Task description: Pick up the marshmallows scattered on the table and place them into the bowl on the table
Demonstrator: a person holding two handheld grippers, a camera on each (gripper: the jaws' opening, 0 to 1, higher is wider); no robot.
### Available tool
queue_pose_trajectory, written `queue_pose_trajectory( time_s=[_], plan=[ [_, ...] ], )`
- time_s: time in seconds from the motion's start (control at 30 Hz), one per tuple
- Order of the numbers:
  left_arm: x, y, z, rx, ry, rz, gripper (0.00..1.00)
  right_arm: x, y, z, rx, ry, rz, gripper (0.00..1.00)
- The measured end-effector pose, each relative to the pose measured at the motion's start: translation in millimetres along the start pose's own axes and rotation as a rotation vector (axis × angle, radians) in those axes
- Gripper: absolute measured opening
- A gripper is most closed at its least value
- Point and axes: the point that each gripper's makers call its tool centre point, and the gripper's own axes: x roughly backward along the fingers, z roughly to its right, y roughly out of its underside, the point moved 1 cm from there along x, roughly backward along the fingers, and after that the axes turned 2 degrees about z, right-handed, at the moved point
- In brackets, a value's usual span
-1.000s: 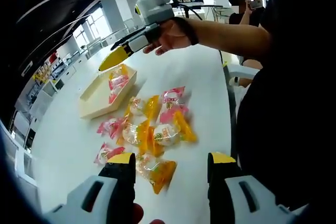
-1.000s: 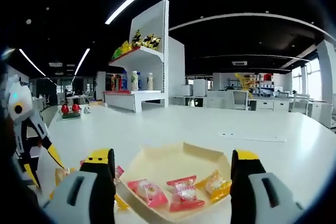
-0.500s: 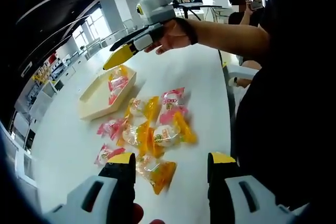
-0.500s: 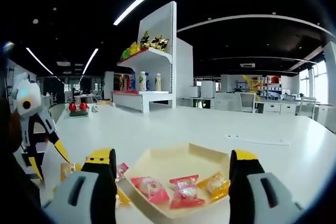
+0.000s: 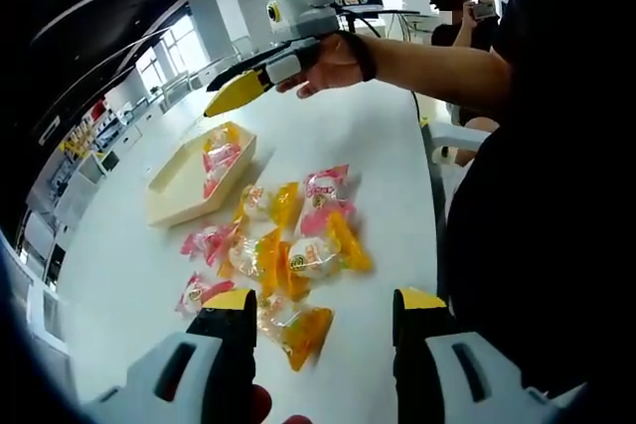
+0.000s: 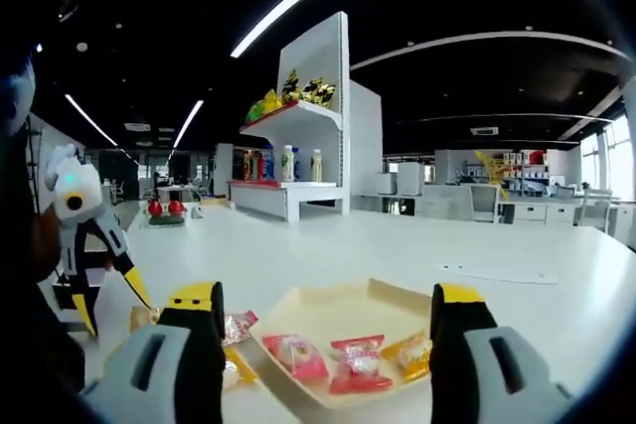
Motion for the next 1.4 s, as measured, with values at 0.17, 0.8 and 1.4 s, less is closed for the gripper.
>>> queue_pose_trajectory(
  time_s=[0.17, 0.8, 1.4],
  plan=[
    [0.0, -0.4, -0.3, 0.002, 0.000, 0.002, 0.55, 0.0, -3.2, -5.0, 0.011, -0.022, 0.015, 0.85],
    [-0.9, 1.2, 0.4, 0.003, 0.003, -0.001, 0.55, 11.3, -5.1, -19.3, -0.121, -0.149, 0.042, 0.83],
    [-2.1, 1.7, -0.1, 0.004, 0.005, -0.003, 0.55, 21.0, -1.6, -50.2, -0.054, -0.324, 0.029, 0.84]
  ],
)
